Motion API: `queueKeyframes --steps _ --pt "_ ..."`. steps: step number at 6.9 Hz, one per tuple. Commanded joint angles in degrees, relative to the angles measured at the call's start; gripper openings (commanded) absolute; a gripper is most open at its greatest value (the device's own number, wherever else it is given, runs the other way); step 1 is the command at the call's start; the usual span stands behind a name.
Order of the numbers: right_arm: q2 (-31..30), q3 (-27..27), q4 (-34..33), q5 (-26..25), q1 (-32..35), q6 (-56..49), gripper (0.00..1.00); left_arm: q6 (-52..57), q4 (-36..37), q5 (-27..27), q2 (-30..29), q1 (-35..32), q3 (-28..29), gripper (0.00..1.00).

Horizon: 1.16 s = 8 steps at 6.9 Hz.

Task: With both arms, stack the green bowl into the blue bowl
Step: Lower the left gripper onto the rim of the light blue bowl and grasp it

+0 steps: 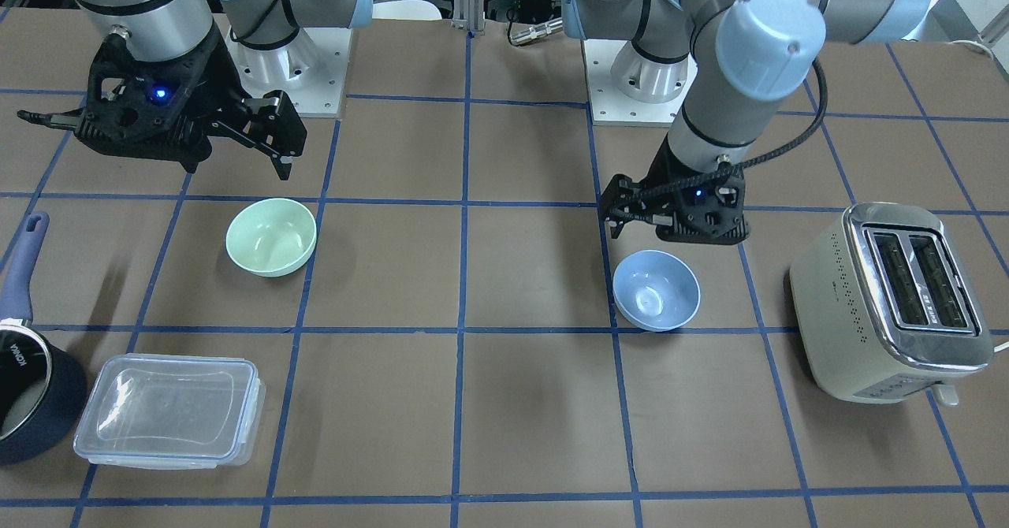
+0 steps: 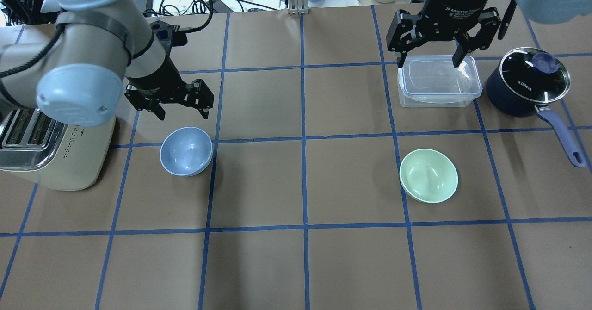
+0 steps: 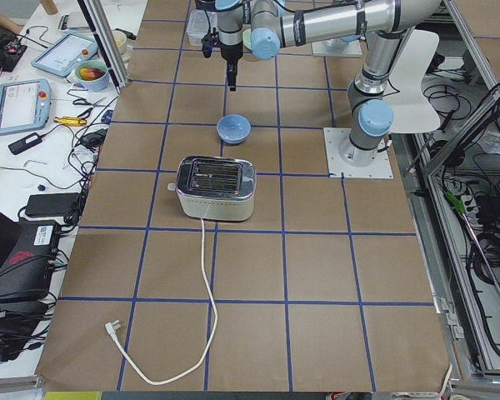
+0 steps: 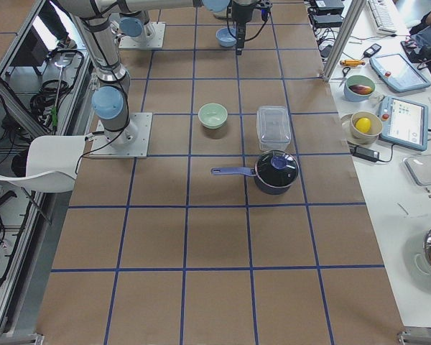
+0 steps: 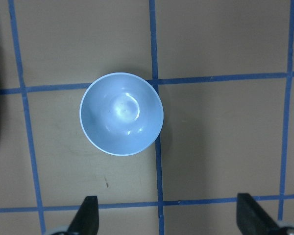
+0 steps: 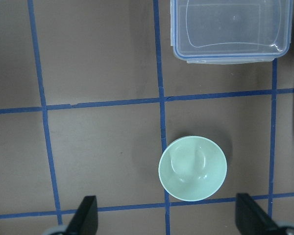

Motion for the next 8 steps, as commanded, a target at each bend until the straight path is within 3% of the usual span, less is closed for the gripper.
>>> queueKeyframes --steps 1,2,3,4,5,8 --pt "0.00 0.02 0.06 -0.07 0.00 -0.67 1.00 0.41 8.11 -0.49 -5.18 0.00 -8.81 1.00" --pt "0.00 0.02 0.15 -0.07 0.00 -1.19 1.00 0.59 16.75 -0.40 -7.63 0.00 -13.03 1.00" --pt "0.00 0.02 0.15 -0.07 0.00 -4.77 1.00 -0.02 20.31 -0.40 -9.13 0.00 -14.30 1.00" --pt "0.08 0.02 0.06 -0.16 0.00 -5.15 1.00 -0.03 20.35 -0.40 -10.28 0.00 -14.66 0.78" --pt "0.08 0.02 -0.03 -0.07 0.00 -4.81 1.00 -0.64 20.61 -0.31 -10.81 0.00 -14.57 0.01" --pt "0.08 0.28 0.06 0.02 0.00 -3.84 1.00 -2.06 20.96 3.80 -9.85 -0.70 -12.30 0.00"
